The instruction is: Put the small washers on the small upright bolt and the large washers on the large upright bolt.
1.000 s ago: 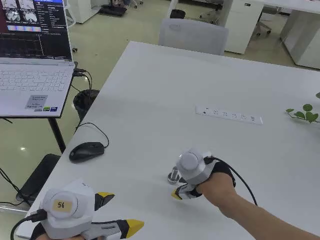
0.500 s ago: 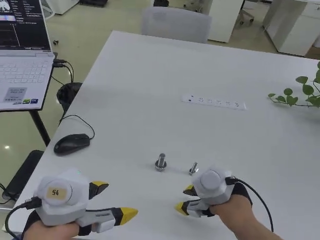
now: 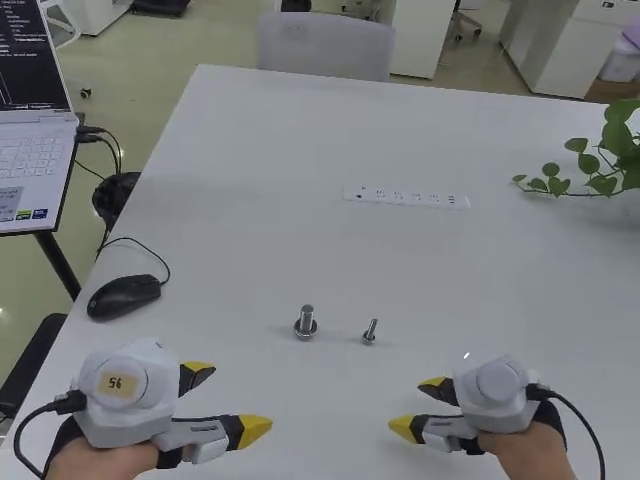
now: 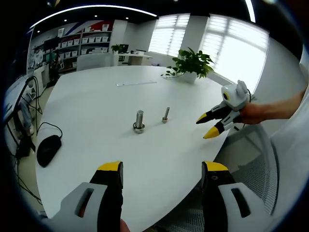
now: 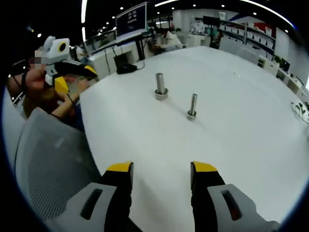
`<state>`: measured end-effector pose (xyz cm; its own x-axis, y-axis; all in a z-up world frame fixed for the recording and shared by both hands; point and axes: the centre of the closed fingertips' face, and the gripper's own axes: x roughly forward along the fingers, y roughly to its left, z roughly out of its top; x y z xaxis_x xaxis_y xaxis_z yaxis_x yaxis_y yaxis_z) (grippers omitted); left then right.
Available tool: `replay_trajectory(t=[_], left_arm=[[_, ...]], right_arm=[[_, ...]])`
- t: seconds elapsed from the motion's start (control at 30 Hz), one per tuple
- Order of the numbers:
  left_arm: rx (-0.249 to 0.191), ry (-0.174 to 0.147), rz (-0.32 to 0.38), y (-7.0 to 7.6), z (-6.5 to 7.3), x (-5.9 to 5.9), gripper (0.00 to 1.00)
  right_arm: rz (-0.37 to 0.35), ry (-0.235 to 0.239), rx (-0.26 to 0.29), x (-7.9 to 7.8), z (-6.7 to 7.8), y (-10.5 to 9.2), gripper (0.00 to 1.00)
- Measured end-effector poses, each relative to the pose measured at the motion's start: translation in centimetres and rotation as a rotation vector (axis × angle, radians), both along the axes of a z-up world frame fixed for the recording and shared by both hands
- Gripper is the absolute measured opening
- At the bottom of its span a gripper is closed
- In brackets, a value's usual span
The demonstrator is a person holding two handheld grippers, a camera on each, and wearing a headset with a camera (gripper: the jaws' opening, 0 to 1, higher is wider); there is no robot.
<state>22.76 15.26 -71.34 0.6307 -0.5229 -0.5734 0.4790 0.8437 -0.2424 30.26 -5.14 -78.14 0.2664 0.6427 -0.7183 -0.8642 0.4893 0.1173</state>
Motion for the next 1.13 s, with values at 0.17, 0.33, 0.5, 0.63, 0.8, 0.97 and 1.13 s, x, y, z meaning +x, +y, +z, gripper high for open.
replay_trajectory(t=[0.17,0.33,0.5,0.63,0.8,0.97,1.13], left_arm=[[0.004,0.0,-0.007,-0.5,0.0,0.2,0.65],[0.006,0.006,-0.009,-0.7,-0.3,0.2,0.65],[0.008,0.009,-0.015,-0.9,-0.4,0.3,0.66],[0.007,0.009,-0.017,-1.0,-0.5,0.4,0.65],[0.009,0.007,-0.02,-0.9,-0.4,0.5,0.65],[0.008,0.006,-0.019,-0.9,-0.3,0.6,0.65],[0.008,0.007,-0.019,-1.0,-0.3,0.5,0.66]], right_arm=[[-0.04,-0.005,0.02,0.1,0.0,-0.8,0.54],[-0.061,0.006,0.022,0.2,-0.4,-1.1,0.55],[-0.071,0.011,0.021,0.3,-0.6,-1.3,0.55],[-0.081,0.014,0.022,0.2,-0.6,-1.4,0.55],[-0.089,0.019,0.019,0.1,-0.7,-1.6,0.56],[-0.09,0.02,0.017,0.1,-0.9,-1.8,0.56],[-0.094,0.023,0.019,-0.3,-0.9,-2.1,0.57]])
